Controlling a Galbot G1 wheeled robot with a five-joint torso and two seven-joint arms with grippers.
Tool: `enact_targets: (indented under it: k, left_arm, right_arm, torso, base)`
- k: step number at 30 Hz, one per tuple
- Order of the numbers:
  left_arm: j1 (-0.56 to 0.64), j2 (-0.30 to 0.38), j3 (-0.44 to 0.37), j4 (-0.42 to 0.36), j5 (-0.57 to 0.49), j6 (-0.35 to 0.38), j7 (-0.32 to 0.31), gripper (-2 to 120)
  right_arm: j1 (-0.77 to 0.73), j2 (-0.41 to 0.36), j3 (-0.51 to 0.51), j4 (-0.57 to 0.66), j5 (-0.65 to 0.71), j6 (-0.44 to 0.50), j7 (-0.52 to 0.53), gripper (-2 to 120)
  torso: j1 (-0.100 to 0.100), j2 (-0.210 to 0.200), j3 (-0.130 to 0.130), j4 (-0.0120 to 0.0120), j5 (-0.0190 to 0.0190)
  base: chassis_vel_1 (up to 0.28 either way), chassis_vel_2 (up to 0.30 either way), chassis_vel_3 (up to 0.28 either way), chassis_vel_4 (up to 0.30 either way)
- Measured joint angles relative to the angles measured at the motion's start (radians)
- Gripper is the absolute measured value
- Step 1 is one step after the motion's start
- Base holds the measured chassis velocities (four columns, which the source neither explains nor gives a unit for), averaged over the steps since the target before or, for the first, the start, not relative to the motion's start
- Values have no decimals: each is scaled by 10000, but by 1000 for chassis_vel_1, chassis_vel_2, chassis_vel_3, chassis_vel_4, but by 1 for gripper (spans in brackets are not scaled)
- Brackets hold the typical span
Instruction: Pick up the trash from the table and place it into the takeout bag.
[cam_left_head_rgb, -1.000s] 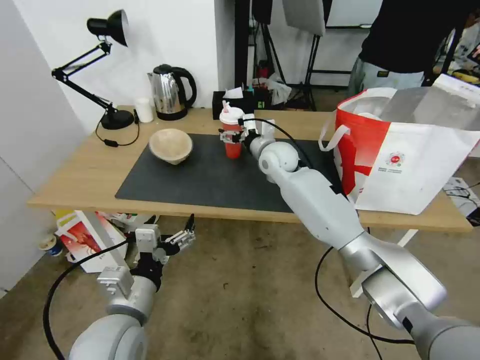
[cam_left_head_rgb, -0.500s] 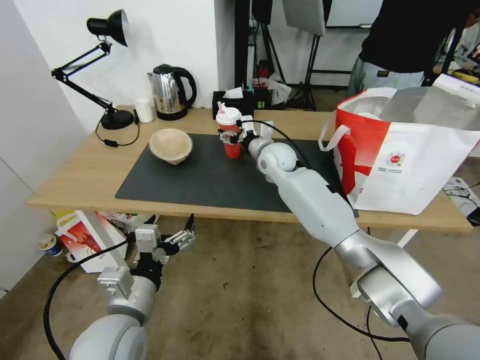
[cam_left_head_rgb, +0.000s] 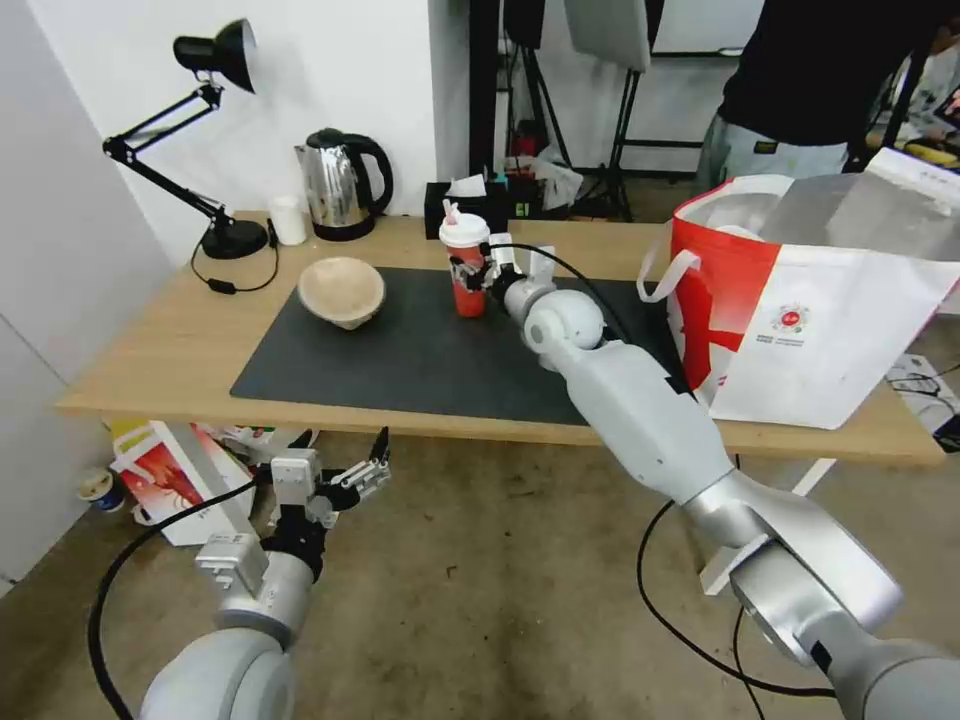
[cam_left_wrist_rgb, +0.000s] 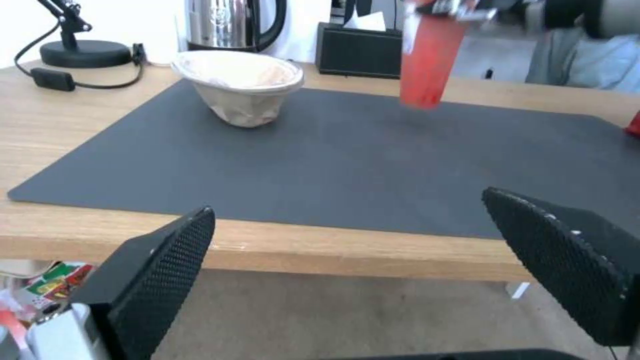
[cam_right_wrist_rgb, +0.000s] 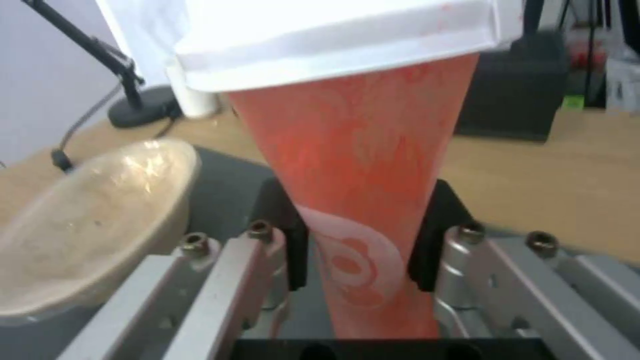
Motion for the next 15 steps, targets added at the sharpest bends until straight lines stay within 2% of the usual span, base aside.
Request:
enact_targets:
  k: [2,5,6,9,11,15]
  left_arm:
    - [3,0,-1,-18,0,-2,0,100]
    - [4,-7,0,-61,0,-3,2,100]
    - [4,-7,0,-61,0,-3,2,100]
    - [-5,-14,18,-73,0,-4,3,100]
    - [-7,-15,28,-74,0,-4,3,100]
    - [-3,-2,61,-91,0,-4,4,100]
  right_arm:
    - [33,-248,-11,405,175,-77,93,21]
    - [280,-1060,3,1770,1012,-459,541,11]
    - [280,-1060,3,1770,1012,-459,541,11]
    - [440,-1933,103,3044,1776,-836,988,6]
    - [456,-2156,139,3322,1947,-927,1096,6]
    - [473,-3451,400,4626,2606,-1395,1527,6]
  torso:
    - [0,-1,1,0,2]
    - [0,-1,-1,2,1]
    - [0,-1,-1,2,1]
    - [0,-1,-1,-1,0]
    - [0,0,-1,0,2]
    - [0,-1,-1,-2,3]
  base:
    - [0,0,0,0]
    - [0,0,0,0]
    - [0,0,0,0]
    - [0,0,0,0]
    - [0,0,0,0]
    - [0,0,0,0]
